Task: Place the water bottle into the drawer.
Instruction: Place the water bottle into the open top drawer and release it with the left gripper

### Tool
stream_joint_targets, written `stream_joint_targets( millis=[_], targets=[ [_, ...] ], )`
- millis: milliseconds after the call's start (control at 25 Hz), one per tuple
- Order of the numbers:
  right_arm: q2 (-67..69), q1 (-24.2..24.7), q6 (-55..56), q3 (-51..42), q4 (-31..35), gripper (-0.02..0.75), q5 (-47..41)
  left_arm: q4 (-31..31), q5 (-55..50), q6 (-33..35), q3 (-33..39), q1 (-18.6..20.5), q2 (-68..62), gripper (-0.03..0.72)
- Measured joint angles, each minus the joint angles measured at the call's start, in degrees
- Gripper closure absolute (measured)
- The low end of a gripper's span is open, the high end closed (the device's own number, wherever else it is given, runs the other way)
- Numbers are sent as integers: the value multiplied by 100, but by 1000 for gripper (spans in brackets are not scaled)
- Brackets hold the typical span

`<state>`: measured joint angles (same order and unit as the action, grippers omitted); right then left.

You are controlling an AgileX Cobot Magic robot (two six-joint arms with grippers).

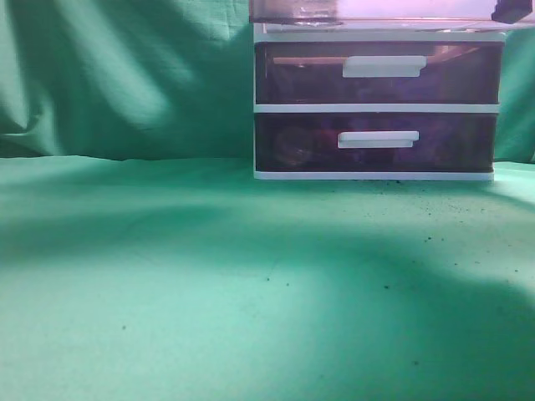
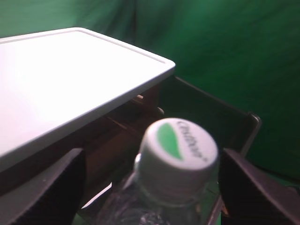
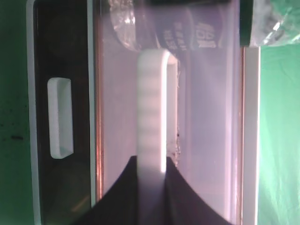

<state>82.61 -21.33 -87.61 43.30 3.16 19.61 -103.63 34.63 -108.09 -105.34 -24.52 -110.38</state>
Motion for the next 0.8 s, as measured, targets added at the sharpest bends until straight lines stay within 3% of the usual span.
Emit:
stream_joint_targets(
  millis=[80, 360, 600, 800],
  targets=[
    [0, 0, 0, 0, 0, 638, 0, 0, -20, 135, 0, -112, 0, 161],
    [0, 0, -3, 0, 0, 638, 0, 627, -622, 1608, 0, -654, 0, 146],
    [0, 0, -3, 0, 20, 638, 0, 2036, -948, 3491, -63, -988, -223, 146],
    [0, -13, -15, 0, 123, 638, -1, 3481, -516, 4576, -346, -1022, -939, 146]
  ],
)
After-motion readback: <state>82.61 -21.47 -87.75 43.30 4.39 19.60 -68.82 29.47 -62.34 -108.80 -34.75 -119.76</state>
